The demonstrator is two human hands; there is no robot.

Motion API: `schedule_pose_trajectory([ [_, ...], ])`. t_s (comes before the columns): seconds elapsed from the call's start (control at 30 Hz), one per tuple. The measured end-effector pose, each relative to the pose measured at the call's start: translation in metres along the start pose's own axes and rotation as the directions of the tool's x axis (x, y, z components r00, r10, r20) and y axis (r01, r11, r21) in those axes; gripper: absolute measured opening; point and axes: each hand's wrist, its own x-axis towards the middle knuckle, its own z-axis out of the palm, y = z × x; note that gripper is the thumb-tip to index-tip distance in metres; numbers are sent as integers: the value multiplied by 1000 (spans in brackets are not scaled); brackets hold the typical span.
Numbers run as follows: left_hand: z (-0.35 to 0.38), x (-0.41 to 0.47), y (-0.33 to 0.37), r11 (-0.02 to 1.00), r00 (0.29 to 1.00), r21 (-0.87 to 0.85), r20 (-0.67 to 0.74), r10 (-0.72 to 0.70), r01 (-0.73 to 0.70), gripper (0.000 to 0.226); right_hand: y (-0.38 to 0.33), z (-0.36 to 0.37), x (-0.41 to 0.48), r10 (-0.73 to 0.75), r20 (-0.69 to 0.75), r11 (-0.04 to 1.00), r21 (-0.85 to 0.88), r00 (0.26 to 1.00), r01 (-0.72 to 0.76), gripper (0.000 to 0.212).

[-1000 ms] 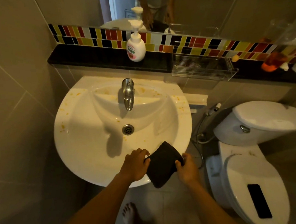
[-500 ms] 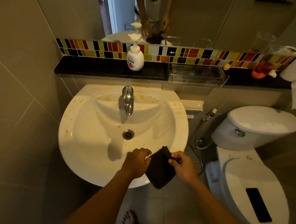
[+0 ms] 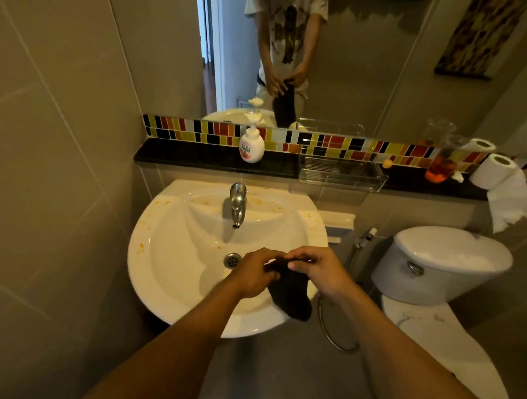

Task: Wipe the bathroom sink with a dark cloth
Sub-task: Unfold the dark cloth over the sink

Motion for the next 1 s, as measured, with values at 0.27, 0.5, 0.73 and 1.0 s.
schedule_pose_trajectory([
  [0.27,-19,-21,40,999,994,-41,-106,0,-4,24,-24,-26,-21,-96,-118,993,-85,988,86,19],
  [0.5,-27,-37,71,975,996,-224,-86,-30,10,20,-21,-33,-40,-58,-213,996,-78,975,42,21],
  [0.73,-26,-43,75,968,972,-252,-222,-74,16,24,-35,-47,-67,168,226,858,446,959,-255,28],
  [1.0,-8,-46,81,899,928,-416,-261,-265,139,30,-27,-42,-64,143,62,728,669,988,-147,24],
])
